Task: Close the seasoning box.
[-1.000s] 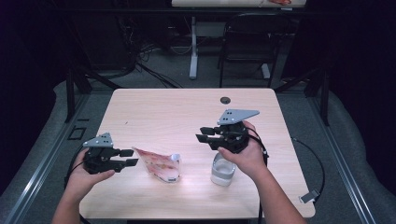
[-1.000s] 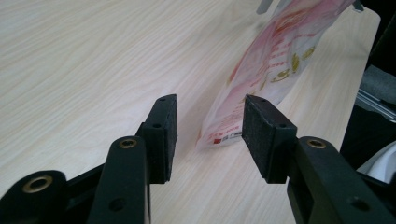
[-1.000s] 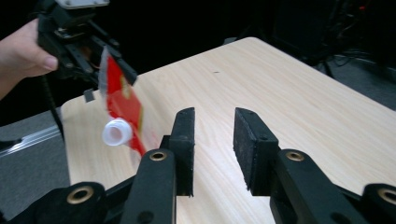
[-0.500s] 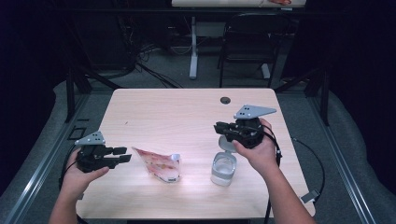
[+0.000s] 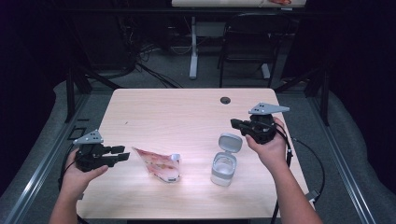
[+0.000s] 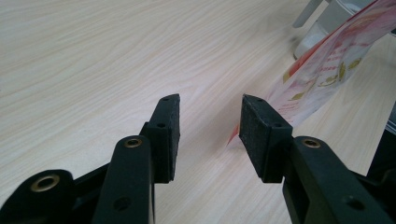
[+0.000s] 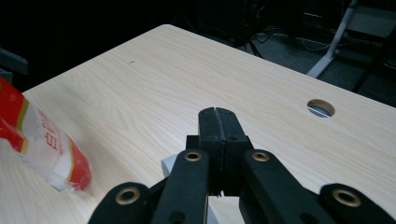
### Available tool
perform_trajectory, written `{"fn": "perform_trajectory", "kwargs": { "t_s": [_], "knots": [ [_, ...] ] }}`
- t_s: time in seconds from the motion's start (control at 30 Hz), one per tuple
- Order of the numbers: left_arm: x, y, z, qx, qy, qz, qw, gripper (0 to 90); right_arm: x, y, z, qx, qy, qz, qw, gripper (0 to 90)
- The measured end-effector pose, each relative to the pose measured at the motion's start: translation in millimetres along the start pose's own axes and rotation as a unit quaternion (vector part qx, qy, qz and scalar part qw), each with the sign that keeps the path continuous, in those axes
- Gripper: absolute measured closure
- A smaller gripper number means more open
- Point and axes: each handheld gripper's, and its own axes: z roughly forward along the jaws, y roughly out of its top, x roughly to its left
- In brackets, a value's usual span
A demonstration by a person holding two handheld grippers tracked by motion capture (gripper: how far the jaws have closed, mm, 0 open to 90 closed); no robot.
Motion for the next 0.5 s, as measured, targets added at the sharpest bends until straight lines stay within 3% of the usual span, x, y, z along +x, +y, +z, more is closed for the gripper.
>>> {"fn": "perform_trajectory", "kwargs": {
  "t_s": [0.5],
  "knots": [
    [2.0, -1.7, 0.1, -0.002, 0.003, -0.006, 1.0, 57.6, -16.2, -8.6, 3.0, 0.008, -0.018, 0.024, 0.9995, 90.0]
  ]
}}
